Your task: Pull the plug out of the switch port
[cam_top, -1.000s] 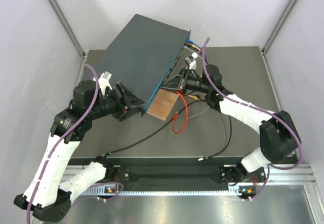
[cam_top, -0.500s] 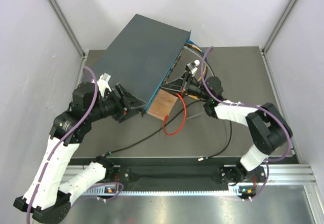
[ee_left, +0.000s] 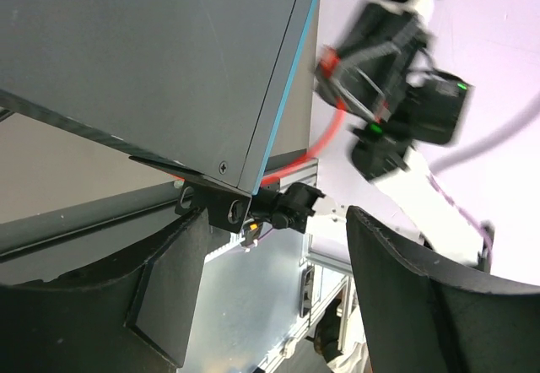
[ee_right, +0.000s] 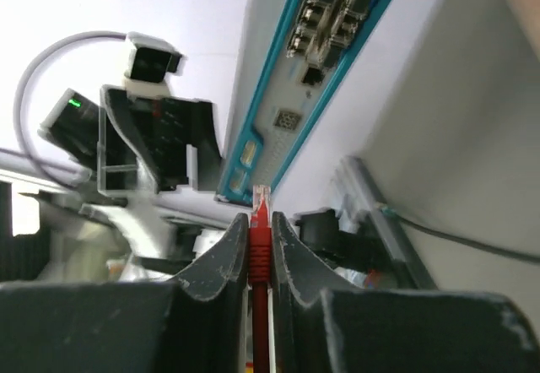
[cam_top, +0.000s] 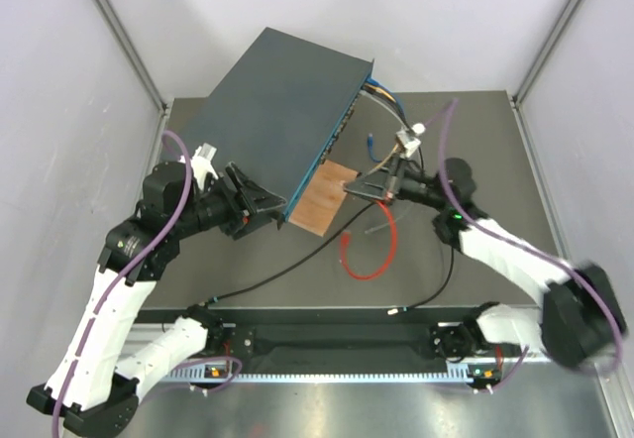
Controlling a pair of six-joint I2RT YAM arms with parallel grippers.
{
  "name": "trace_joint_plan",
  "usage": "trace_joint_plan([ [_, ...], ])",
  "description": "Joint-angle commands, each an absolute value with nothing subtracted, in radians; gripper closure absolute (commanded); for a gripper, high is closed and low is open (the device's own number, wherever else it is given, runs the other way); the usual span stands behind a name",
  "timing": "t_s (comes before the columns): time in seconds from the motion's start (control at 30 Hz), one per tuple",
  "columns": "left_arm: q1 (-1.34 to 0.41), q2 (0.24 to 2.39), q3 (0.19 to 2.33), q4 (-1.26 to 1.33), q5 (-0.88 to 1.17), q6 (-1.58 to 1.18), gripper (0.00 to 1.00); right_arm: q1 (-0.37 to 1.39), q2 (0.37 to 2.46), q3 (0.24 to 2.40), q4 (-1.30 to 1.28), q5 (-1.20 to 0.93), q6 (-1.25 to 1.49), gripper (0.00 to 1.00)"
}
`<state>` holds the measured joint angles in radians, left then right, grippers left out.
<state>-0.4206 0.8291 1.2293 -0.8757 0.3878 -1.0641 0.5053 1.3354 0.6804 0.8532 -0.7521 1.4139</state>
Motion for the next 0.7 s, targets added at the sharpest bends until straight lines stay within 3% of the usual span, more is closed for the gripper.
trace_joint_plan([
  [0.0, -0.423, 0.824, 1.261, -0.854, 0.376, -1.036, 0.29, 0.457, 1.074, 0.768, 0.178, -0.761, 0.969, 1.00],
  [0.1, -0.425, 0.821, 1.279, -0.861, 0.383, -1.005, 0.28, 0.407, 0.988, 0.950, -0.177, -0.712, 0.773, 1.00],
  [0.13, -0.425, 0.822, 1.290, -0.867, 0.383, -0.996, 0.29, 0.391, 0.988, 1.016, -0.447, -0.677, 0.718, 1.00],
  [0.27, -0.423, 0.833, 1.383, -0.887, 0.376, -0.950, 0.29, 0.306, 1.072, 1.309, -0.956, -0.380, 0.511, 1.00],
  [0.47, -0.425, 0.977, 1.569, -0.910, 0.407, -0.888, 0.29, 0.117, 1.182, 1.531, -1.224, -0.040, 0.350, 1.00],
  [0.67, -0.426, 1.170, 1.770, -0.894, 0.397, -0.856, 0.28, -0.041, 1.291, 1.569, -1.141, 0.115, 0.360, 1.00],
])
